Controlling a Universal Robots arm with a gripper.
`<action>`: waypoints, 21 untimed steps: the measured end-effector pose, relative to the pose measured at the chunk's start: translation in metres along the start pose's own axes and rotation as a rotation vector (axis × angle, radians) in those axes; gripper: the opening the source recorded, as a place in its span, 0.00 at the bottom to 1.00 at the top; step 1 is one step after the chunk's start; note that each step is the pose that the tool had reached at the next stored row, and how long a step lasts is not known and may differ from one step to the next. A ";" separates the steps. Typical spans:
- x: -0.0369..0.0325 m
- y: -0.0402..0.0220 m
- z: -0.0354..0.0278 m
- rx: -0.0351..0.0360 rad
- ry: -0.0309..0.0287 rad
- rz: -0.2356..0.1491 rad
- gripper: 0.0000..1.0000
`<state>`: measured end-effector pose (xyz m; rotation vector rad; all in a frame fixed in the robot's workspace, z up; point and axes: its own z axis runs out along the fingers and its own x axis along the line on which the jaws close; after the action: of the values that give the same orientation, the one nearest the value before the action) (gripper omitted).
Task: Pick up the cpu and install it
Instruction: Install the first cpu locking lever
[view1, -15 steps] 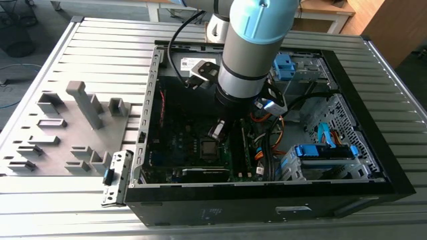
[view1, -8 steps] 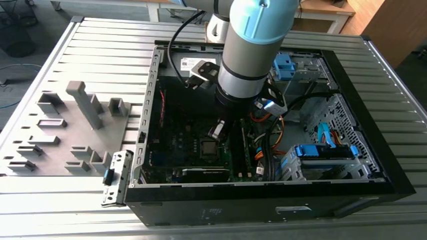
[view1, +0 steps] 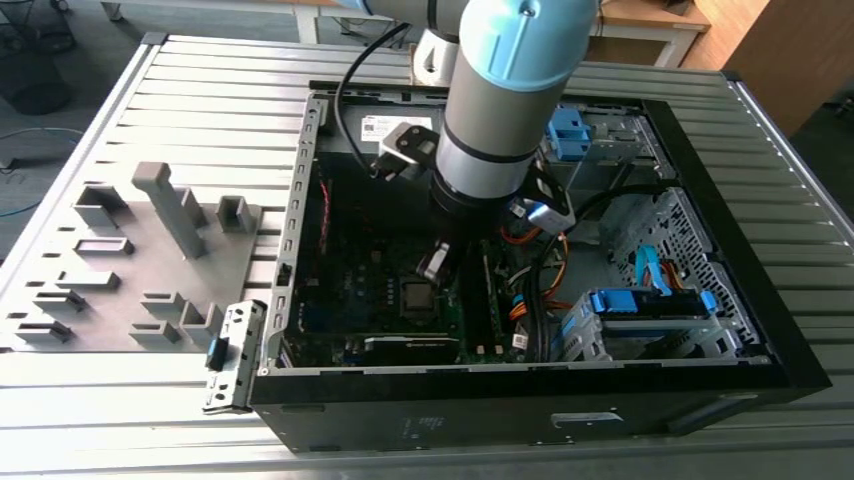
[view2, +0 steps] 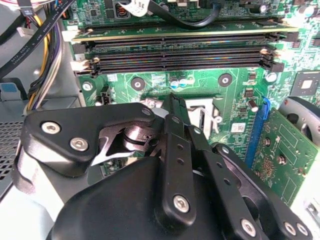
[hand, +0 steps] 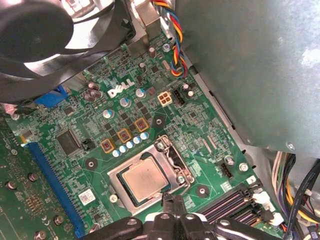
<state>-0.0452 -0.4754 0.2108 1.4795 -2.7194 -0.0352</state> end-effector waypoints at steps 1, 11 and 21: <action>0.0005 -0.0002 0.0000 0.0000 0.0001 0.000 0.10; 0.0065 -0.0017 0.0002 0.0024 -0.0001 -0.019 0.10; 0.0132 -0.0039 0.0002 0.0064 0.0031 -0.038 0.10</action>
<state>-0.0491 -0.4886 0.2108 1.5315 -2.6915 -0.0255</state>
